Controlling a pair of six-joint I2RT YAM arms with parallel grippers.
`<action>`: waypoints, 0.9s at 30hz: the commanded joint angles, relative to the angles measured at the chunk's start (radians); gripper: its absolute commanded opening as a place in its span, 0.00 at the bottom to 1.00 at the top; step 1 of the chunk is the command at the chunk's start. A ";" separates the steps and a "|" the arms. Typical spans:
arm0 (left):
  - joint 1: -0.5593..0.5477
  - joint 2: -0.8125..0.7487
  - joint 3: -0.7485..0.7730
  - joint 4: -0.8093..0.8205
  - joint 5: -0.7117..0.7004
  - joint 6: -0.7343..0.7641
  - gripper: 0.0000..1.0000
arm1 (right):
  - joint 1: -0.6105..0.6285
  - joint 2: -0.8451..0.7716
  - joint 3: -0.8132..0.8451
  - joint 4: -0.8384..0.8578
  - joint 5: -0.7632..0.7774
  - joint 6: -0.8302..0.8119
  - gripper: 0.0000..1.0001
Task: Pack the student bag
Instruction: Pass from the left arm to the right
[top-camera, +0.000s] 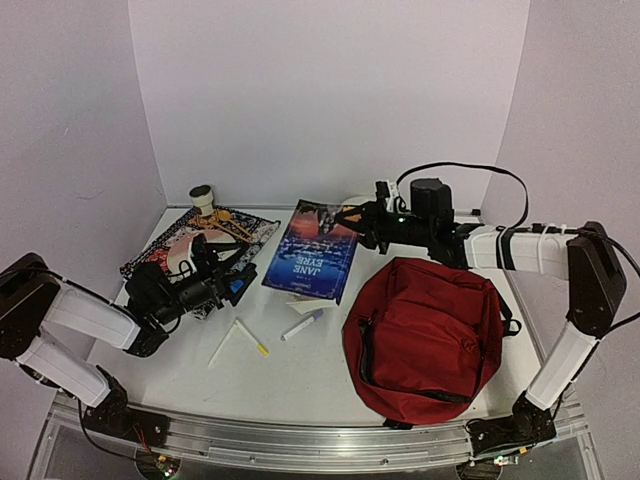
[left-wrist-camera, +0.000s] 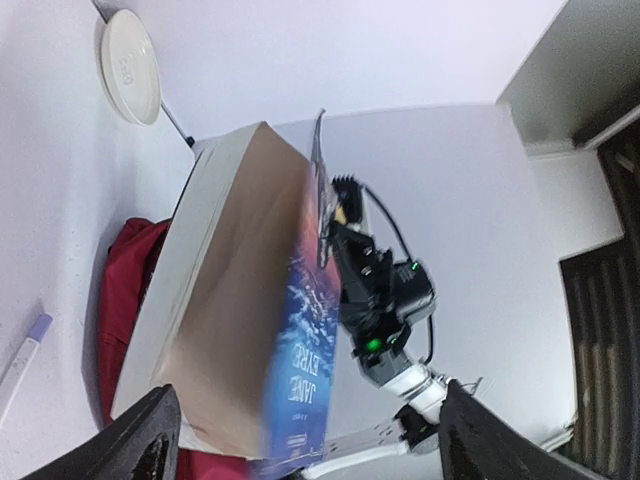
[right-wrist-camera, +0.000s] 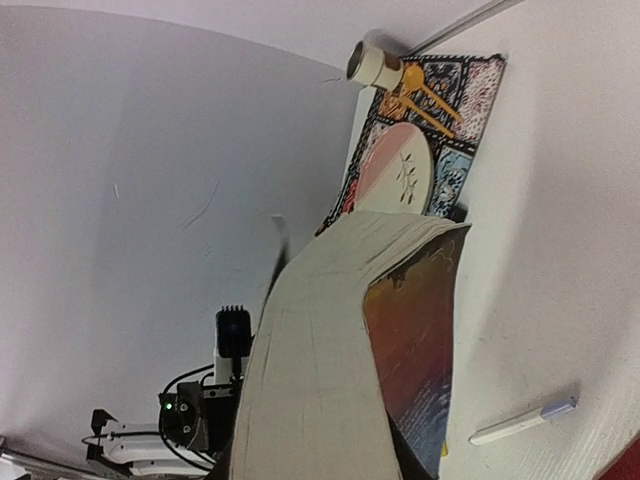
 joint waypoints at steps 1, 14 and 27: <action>-0.005 -0.047 -0.023 0.070 -0.099 -0.042 0.96 | -0.008 -0.125 -0.020 0.223 0.138 0.084 0.00; -0.152 0.069 0.092 0.068 -0.121 -0.124 0.99 | 0.007 -0.144 -0.097 0.383 0.364 0.204 0.00; -0.219 0.247 0.231 0.070 -0.114 -0.187 0.99 | 0.059 -0.130 -0.132 0.504 0.483 0.300 0.00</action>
